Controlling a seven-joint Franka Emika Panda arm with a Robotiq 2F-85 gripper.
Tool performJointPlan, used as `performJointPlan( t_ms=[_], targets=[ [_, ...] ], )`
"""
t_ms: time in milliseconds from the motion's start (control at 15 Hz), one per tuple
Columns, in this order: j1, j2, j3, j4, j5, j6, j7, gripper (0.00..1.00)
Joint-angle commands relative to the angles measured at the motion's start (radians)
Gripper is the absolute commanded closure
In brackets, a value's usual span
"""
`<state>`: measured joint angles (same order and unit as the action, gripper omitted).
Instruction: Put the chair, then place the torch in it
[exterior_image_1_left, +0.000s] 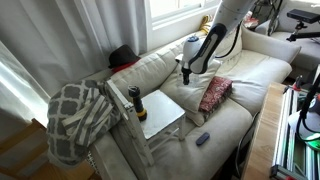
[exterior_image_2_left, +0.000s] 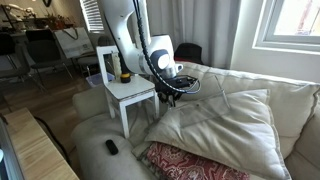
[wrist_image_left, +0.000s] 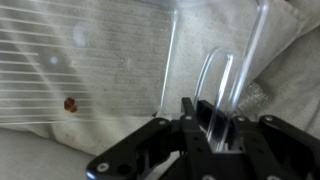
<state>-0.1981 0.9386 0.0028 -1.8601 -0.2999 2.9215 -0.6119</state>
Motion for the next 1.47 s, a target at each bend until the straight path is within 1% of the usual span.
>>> performJointPlan(
  t_ms=[0, 200, 400, 600, 733, 1000, 1400],
  targets=[
    [-0.007, -0.036, -0.005, -0.022, -0.03, 0.015, -0.001, 0.97],
    [-0.011, -0.094, 0.006, -0.066, -0.045, 0.001, -0.019, 0.97],
    [-0.041, -0.172, 0.047, -0.13, -0.053, -0.015, -0.065, 0.97],
    [-0.07, -0.246, 0.094, -0.187, -0.045, -0.027, -0.139, 0.97],
    [-0.082, -0.274, 0.116, -0.205, -0.032, -0.043, -0.186, 0.97],
    [-0.091, -0.308, 0.137, -0.228, -0.01, -0.072, -0.254, 0.97],
    [-0.061, -0.38, 0.126, -0.275, -0.017, -0.09, -0.315, 0.97]
  ],
)
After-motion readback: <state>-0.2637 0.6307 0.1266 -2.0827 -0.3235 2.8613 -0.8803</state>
